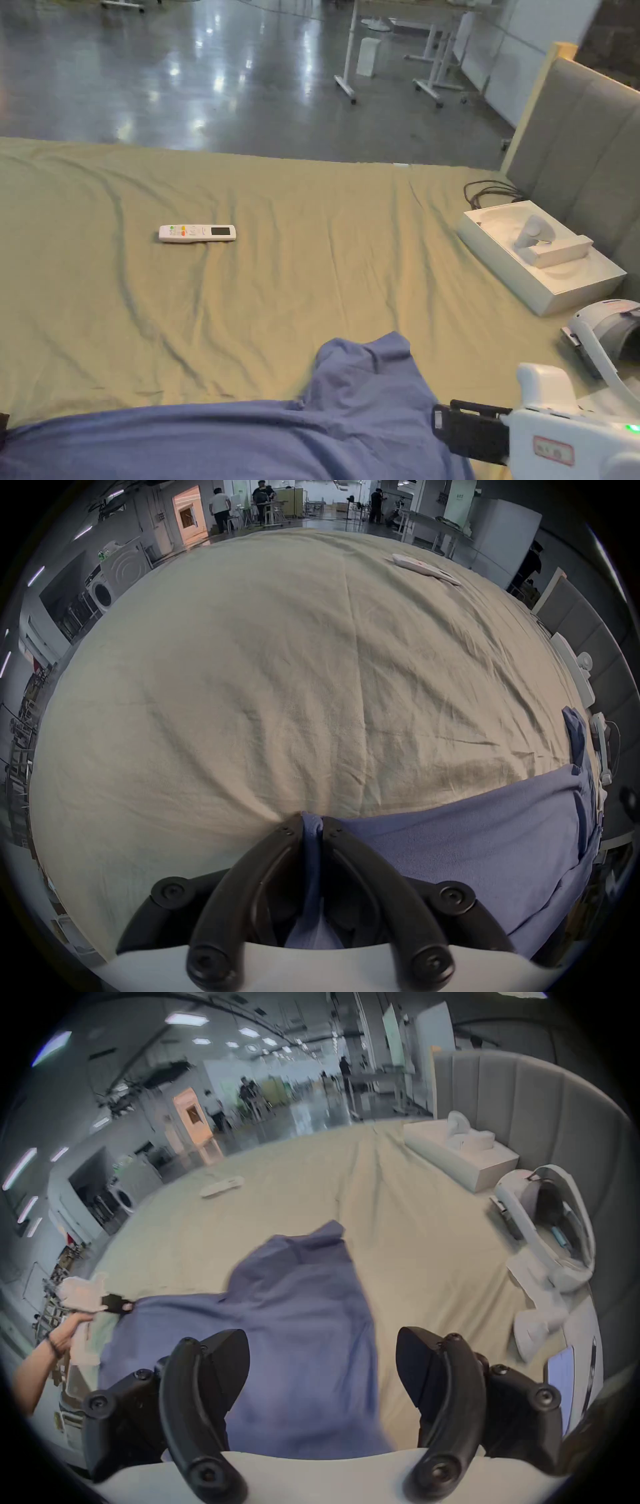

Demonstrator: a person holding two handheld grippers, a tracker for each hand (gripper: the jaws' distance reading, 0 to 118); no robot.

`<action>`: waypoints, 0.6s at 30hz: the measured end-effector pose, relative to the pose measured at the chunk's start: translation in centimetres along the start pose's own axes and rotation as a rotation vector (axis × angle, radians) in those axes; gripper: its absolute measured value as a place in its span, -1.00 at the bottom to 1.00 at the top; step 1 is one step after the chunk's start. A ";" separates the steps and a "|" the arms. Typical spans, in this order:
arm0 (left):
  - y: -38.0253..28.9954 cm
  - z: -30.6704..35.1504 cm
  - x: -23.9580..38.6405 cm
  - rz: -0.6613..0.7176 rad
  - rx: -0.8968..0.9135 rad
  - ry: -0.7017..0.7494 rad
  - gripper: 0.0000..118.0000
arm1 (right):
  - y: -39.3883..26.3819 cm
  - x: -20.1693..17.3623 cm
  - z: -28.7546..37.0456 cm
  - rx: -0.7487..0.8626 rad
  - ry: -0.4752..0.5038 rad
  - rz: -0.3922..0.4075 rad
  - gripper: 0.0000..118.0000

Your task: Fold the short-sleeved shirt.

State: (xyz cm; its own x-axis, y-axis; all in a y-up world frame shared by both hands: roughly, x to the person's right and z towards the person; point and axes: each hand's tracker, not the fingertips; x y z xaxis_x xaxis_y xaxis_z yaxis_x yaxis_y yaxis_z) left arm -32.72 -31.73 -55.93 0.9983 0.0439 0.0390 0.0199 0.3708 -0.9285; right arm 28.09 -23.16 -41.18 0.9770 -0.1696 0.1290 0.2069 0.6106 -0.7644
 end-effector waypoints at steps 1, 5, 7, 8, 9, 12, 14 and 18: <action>0.0 0.1 0.0 -0.002 -0.003 -0.001 -0.82 | 1.1 0.3 -2.6 -0.042 -0.019 0.019 0.59; 0.4 0.1 -0.2 -0.013 -0.013 -0.011 -0.82 | 3.4 1.1 -11.5 -0.244 -0.101 0.018 0.42; 0.4 0.1 -0.4 -0.015 -0.014 -0.025 -0.82 | 3.0 1.0 -13.9 -0.265 -0.148 0.031 0.35; 0.4 0.0 -0.6 -0.015 -0.010 -0.029 -0.82 | 2.8 0.7 -14.3 -0.275 -0.181 0.044 0.01; 0.3 0.0 -0.6 -0.007 -0.003 -0.032 -0.82 | 2.6 -0.3 -13.4 -0.236 -0.190 0.053 -0.29; -0.4 0.2 -0.1 -0.013 0.025 -0.030 -0.82 | 1.7 -2.5 -11.7 -0.181 -0.184 0.221 -0.95; -0.2 0.1 -0.1 -0.039 0.042 -0.002 -0.86 | 1.6 -3.3 -12.1 -0.204 -0.172 0.226 -0.99; -2.2 3.4 0.0 -0.150 0.313 -0.036 -0.86 | 2.3 -1.8 -10.4 -0.166 -0.092 0.115 -0.99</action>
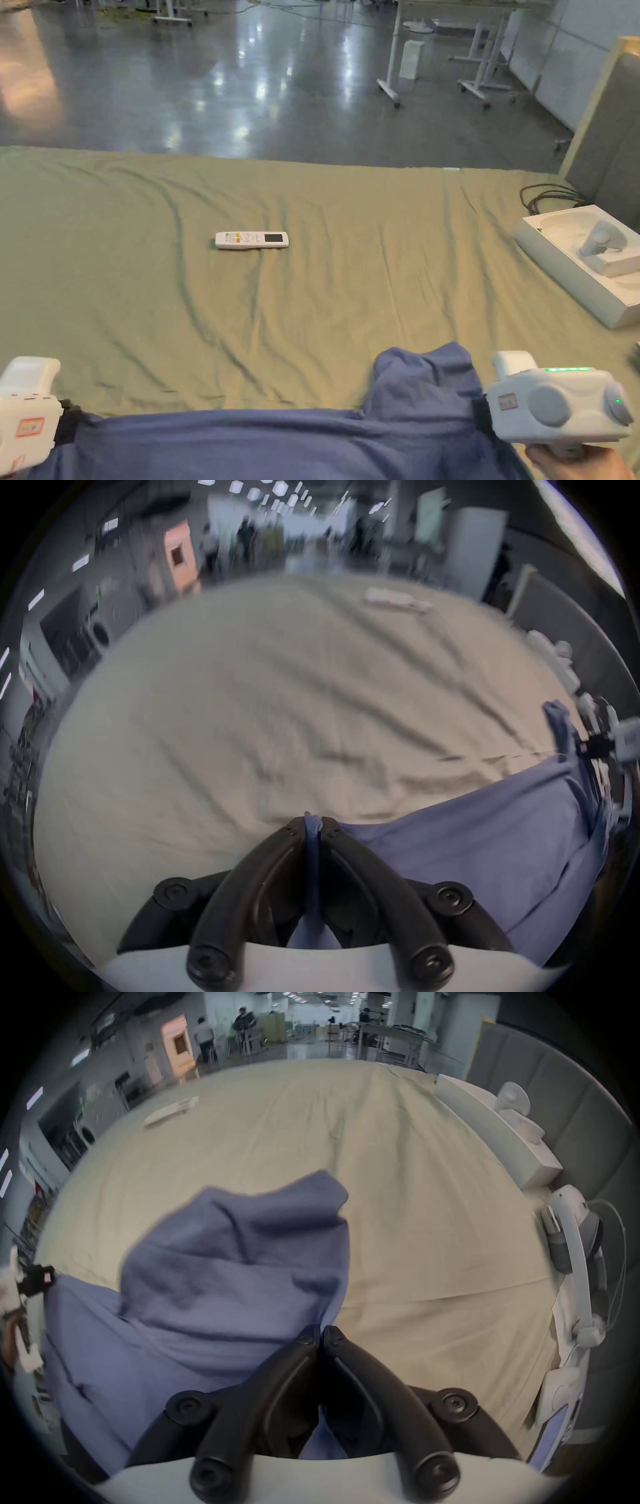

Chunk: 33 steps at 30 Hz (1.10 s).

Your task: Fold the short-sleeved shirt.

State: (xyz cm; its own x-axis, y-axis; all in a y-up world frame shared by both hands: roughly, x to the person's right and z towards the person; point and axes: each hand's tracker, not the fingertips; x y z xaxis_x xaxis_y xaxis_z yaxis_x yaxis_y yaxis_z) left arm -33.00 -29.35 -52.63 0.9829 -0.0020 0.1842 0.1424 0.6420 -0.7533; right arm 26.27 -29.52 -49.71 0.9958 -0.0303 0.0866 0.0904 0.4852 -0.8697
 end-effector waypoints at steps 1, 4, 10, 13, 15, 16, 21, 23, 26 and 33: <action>0.1 1.7 0.1 -0.006 0.019 0.015 -0.86 | -0.3 0.4 1.6 0.049 0.020 -0.006 -0.99; -1.2 7.6 -1.1 0.081 0.098 -0.138 -0.86 | -2.5 0.9 8.1 0.188 0.086 0.005 -0.99; -9.3 19.4 -3.4 0.156 0.172 -0.191 -0.86 | -14.3 1.0 19.7 0.324 0.058 0.004 -0.99; -15.1 21.5 -4.0 0.233 0.133 -0.222 -0.86 | -20.4 1.2 21.6 0.304 0.097 -0.044 -0.99; -18.0 21.2 -3.8 0.256 0.119 -0.227 -0.86 | -23.2 1.0 21.3 0.286 0.106 -0.057 -0.99; -19.1 20.7 -3.6 0.257 0.104 -0.223 -0.86 | -24.1 0.9 20.6 0.270 0.094 -0.054 -0.99; -22.0 17.4 -2.2 0.260 0.072 -0.200 -0.03 | -25.6 1.2 15.4 0.206 0.068 -0.088 -0.67; -23.0 16.2 -3.7 0.283 0.055 -0.191 0.53 | -25.9 1.6 14.2 0.181 0.069 -0.123 0.27; -23.6 16.6 -4.2 0.323 0.017 -0.146 0.53 | -26.9 1.9 14.3 0.194 0.039 -0.139 0.35; -19.3 29.8 -2.5 0.206 0.460 -0.023 0.53 | -27.3 0.4 25.6 0.493 -0.032 -0.052 0.35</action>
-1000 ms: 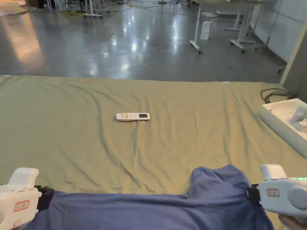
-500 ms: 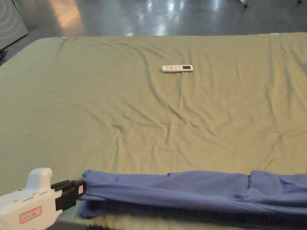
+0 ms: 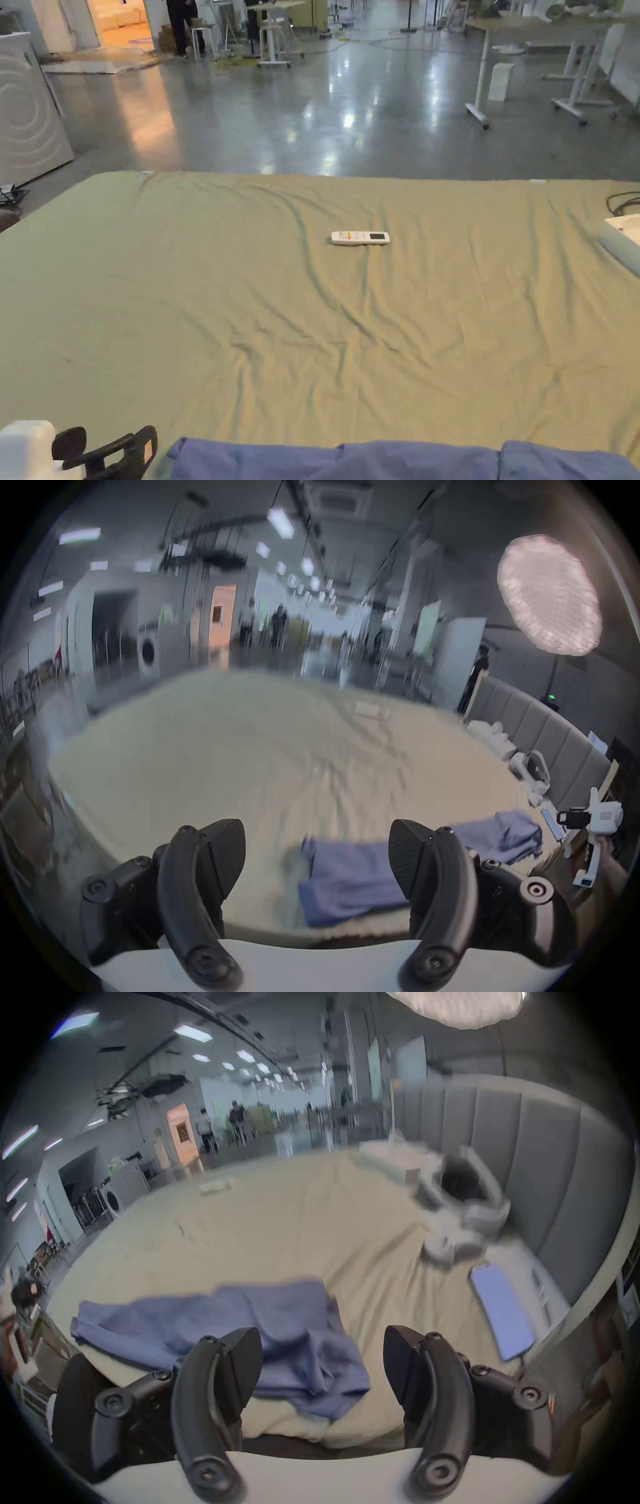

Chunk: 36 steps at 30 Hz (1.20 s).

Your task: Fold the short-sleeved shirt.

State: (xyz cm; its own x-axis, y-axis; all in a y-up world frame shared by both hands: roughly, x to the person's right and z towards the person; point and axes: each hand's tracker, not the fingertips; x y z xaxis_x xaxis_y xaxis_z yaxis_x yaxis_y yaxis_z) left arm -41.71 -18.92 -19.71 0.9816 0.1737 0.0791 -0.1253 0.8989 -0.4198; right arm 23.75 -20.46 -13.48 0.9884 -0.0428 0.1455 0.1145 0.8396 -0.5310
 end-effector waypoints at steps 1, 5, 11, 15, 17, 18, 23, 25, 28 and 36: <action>1.8 1.7 1.8 -0.050 0.064 -0.018 0.53 | 1.3 -0.9 1.9 0.073 0.016 0.015 0.36; 6.4 6.8 8.1 -0.199 0.286 -0.008 0.53 | 5.4 -5.5 8.4 0.350 0.040 0.081 0.38; 8.1 9.3 14.8 -0.214 0.408 -0.054 0.53 | 7.2 -9.6 11.1 0.497 0.064 0.178 0.37; 8.1 9.5 17.1 -0.250 0.402 -0.085 0.42 | 7.4 -11.3 11.0 0.496 0.085 0.213 -0.14; 8.0 9.3 17.7 -0.284 0.379 -0.113 -0.20 | 7.2 -11.8 11.0 0.493 0.103 0.232 -0.73; 7.8 9.3 18.0 -0.282 0.374 -0.119 -0.68 | 7.1 -12.0 11.1 0.493 0.101 0.229 -0.89; 6.9 9.1 18.8 -0.293 0.360 -0.111 -0.98 | 6.7 -12.1 10.9 0.465 0.123 0.182 -1.00; 6.8 8.9 18.4 -0.265 0.327 -0.147 -0.98 | 6.7 -12.0 10.9 0.459 0.130 0.177 -1.00; 6.8 8.8 18.2 -0.263 0.320 -0.141 -0.98 | 6.7 -12.0 10.9 0.456 0.130 0.168 -1.00; 7.3 9.1 17.8 -0.278 0.332 -0.110 -0.98 | 6.9 -12.0 11.0 0.458 0.138 0.164 -1.00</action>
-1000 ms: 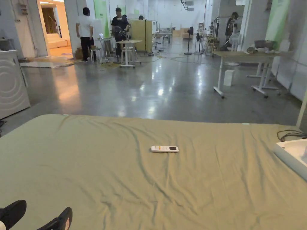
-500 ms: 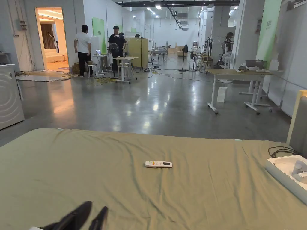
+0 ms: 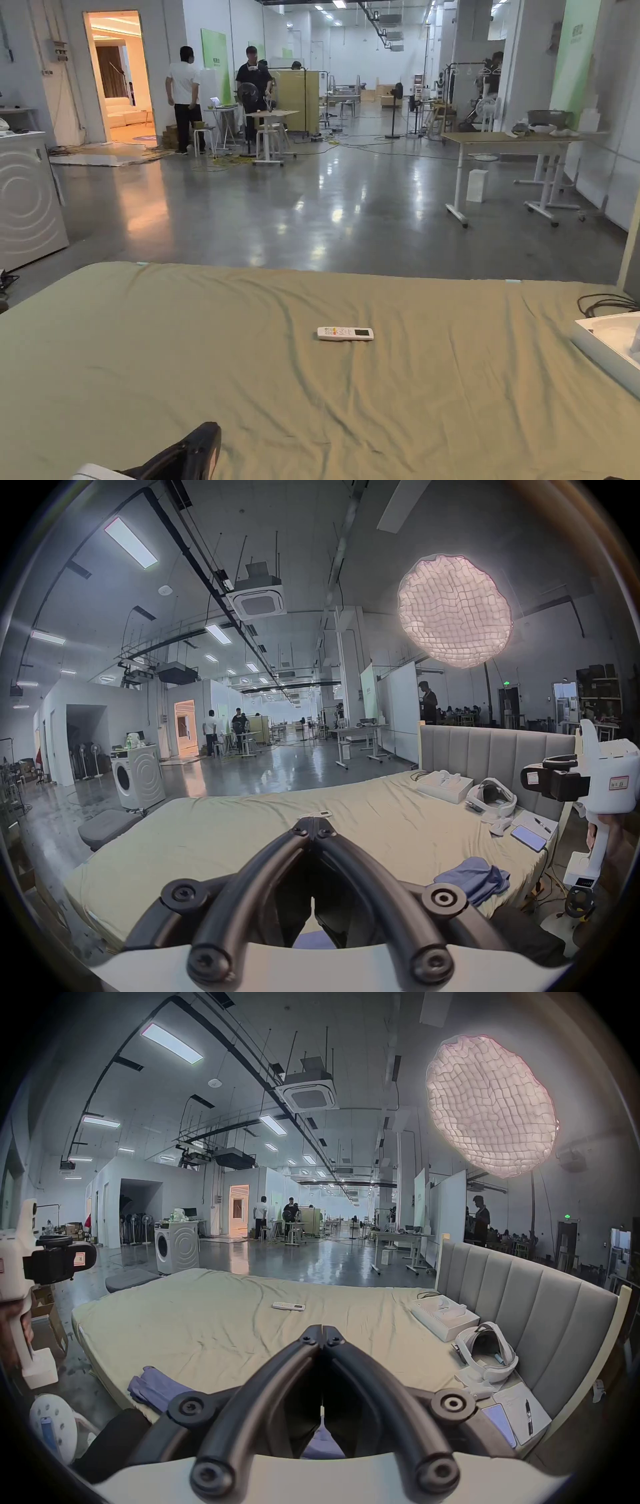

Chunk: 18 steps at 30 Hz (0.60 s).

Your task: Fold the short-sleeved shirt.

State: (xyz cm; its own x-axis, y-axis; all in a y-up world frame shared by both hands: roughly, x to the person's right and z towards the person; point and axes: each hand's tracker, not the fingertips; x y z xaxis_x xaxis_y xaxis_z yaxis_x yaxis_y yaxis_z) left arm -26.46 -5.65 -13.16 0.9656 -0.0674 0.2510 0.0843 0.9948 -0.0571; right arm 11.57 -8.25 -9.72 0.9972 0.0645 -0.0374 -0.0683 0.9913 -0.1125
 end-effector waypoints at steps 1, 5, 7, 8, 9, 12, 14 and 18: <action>0.0 0.0 0.0 -0.002 0.000 0.000 -0.98 | 0.0 0.0 0.0 -0.003 0.004 0.001 -1.00; -0.1 0.0 -0.3 -0.003 -0.013 0.011 -0.98 | -0.1 -0.3 0.0 -0.004 0.009 0.010 -1.00; -0.2 -0.1 -0.6 -0.008 -0.027 0.032 -0.98 | -0.2 -0.3 0.0 -0.008 0.013 0.011 -1.00; -0.3 0.0 -0.8 -0.012 -0.030 0.036 -0.98 | -0.2 -0.3 0.0 -0.008 0.015 0.012 -1.00; -0.3 -0.1 -0.8 -0.011 -0.033 0.037 -0.98 | -0.2 -0.4 -0.1 -0.011 0.016 0.012 -1.00; -0.6 -0.1 -1.6 0.022 -0.040 0.028 -0.96 | -0.4 -0.4 -0.2 -0.018 0.017 0.010 -1.00; -1.1 -0.3 -2.4 0.051 -0.063 0.020 -0.61 | -0.5 -0.4 -0.4 -0.026 0.018 0.007 -1.00; -3.9 -0.7 -5.3 0.215 -0.119 0.006 0.78 | -1.3 -0.2 -0.9 -0.066 0.029 -0.005 -1.00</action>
State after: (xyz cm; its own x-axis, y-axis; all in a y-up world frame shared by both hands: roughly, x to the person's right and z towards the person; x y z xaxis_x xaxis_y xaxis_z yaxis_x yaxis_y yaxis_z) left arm -31.75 -9.28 -14.99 0.9659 0.1443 0.2148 -0.0956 0.9704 -0.2219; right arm 11.46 -9.69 -10.46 0.9963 0.0557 -0.0655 -0.0666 0.9817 -0.1783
